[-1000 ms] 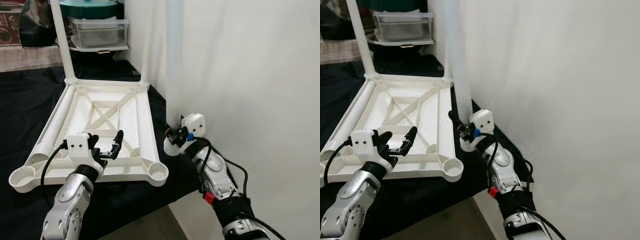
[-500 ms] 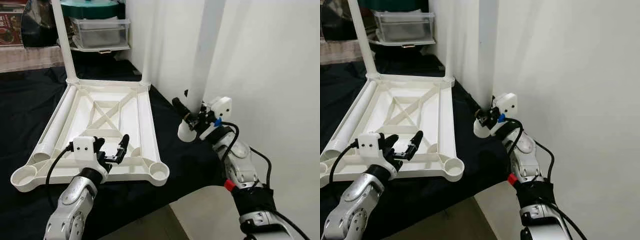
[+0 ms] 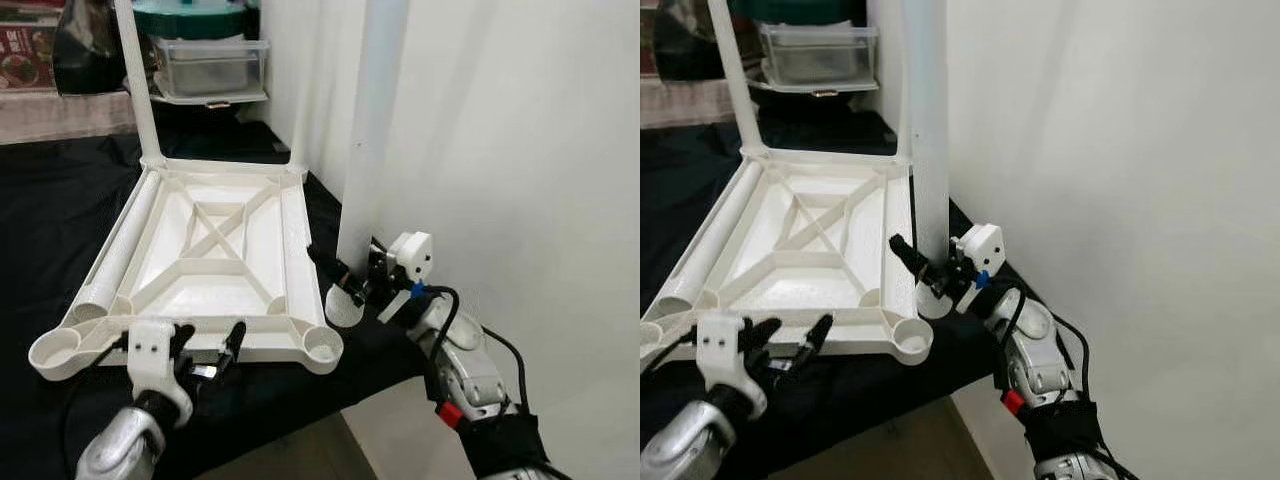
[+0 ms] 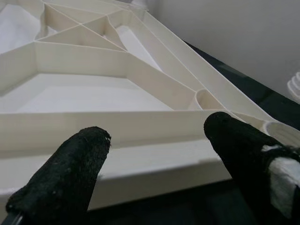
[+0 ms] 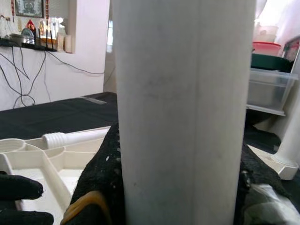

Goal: Building children table

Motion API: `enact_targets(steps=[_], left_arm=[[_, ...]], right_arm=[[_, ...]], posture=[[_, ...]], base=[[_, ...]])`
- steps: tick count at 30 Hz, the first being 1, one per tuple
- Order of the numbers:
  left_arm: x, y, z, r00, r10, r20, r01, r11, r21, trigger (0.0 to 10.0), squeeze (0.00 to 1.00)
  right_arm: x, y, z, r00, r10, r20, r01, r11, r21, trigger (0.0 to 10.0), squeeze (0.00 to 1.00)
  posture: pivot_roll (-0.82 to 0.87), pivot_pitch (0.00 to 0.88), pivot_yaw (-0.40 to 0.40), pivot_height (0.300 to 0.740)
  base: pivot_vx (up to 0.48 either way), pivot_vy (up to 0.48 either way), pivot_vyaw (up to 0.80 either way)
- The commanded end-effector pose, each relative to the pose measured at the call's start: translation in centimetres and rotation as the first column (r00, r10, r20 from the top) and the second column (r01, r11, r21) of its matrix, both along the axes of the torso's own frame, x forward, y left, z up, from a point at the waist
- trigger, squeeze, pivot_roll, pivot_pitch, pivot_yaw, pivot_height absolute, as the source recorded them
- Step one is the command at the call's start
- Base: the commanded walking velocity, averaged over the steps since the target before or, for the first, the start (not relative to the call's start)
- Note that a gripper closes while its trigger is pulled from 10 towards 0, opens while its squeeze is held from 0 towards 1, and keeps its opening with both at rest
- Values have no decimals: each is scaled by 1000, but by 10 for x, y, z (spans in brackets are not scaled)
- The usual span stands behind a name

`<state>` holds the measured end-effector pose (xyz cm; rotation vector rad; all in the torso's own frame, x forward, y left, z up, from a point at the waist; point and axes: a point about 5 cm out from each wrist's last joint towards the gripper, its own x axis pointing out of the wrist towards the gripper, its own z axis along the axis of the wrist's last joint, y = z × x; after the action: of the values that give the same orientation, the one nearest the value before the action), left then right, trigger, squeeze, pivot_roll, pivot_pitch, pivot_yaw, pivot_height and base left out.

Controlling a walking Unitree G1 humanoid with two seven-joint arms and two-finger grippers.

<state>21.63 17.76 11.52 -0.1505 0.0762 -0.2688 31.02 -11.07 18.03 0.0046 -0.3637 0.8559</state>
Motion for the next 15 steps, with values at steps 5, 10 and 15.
enact_targets(steps=[5,10,15], left_arm=[[-12,-15,1,995,-100,-2,100,995,29,10000,0],[-17,-18,2,989,-151,-2,151,987,48,10000,0],[-21,-15,2,985,-175,-8,175,983,63,10000,0]], right_arm=[[-9,13,3,997,67,-22,-66,997,50,0,0],[-13,15,2,995,90,-48,-86,993,74,0,0],[-20,18,-5,991,107,-78,-101,991,83,0,0]], posture=[[128,0,-134,740],[129,0,-136,740],[132,0,-136,740]], base=[[0,0,0],[0,0,0],[0,0,0]])
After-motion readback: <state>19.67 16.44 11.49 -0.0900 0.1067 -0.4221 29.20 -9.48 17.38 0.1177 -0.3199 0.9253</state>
